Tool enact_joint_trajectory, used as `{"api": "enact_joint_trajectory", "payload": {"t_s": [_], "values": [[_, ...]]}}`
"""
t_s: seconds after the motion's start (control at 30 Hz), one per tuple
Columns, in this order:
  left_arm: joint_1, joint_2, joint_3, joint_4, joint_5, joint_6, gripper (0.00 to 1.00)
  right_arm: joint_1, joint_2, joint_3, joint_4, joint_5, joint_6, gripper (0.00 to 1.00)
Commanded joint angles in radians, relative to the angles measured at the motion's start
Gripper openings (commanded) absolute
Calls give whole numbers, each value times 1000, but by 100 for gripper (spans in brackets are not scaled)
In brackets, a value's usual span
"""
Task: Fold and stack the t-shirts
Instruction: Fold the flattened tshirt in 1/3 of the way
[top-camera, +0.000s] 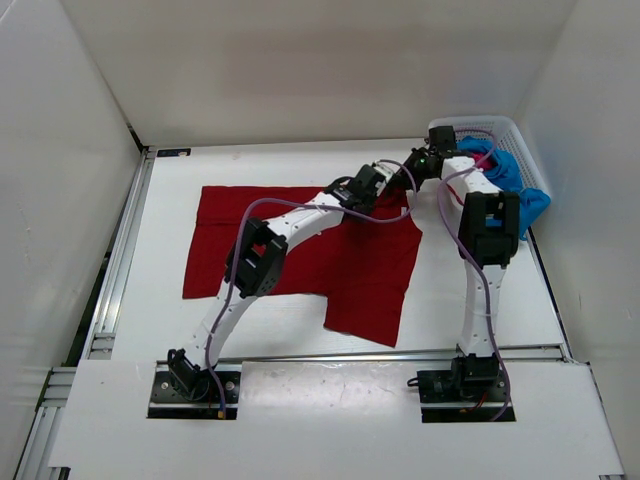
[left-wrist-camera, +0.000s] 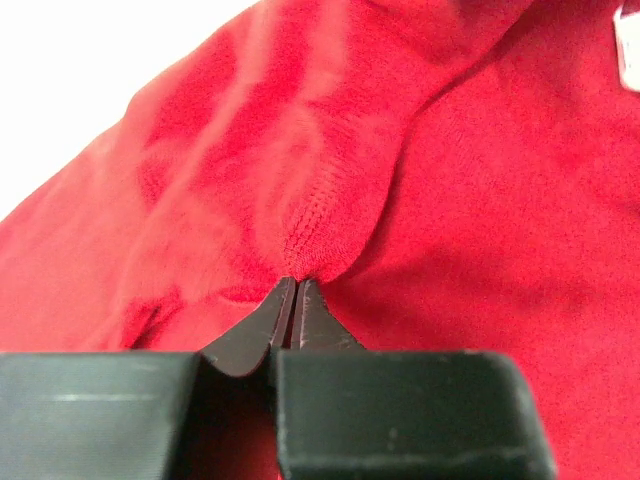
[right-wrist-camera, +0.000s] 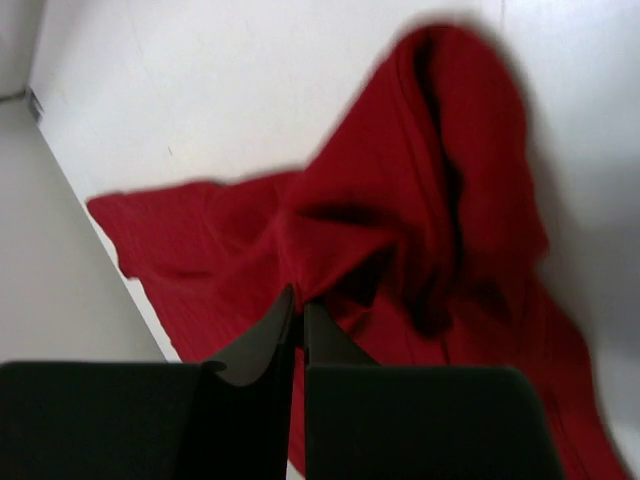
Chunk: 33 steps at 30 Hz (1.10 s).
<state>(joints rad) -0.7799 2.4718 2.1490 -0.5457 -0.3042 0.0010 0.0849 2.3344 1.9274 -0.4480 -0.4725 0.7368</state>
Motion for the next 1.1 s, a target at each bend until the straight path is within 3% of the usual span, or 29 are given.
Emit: {"api": "enact_joint_trajectory", "payload": {"t_s": [0.0, 0.17, 0.5, 1.0, 1.07], "values": [[27, -206, -75, -5, 10, -1, 10, -7, -164, -79, -81, 0, -77, 0], [67, -307, -214, -45, 63, -1, 10, -7, -293, -263, -132, 9, -112, 0], [65, -291, -250, -207, 152, -1, 10, 3, -374, -519, -190, -38, -169, 0], [36, -249, -262, -295, 163, -1, 10, 21, -343, -533, -221, 51, -189, 0], [36, -238, -262, -295, 163, -1, 16, 21, -343, -524, -221, 61, -189, 7]]}}
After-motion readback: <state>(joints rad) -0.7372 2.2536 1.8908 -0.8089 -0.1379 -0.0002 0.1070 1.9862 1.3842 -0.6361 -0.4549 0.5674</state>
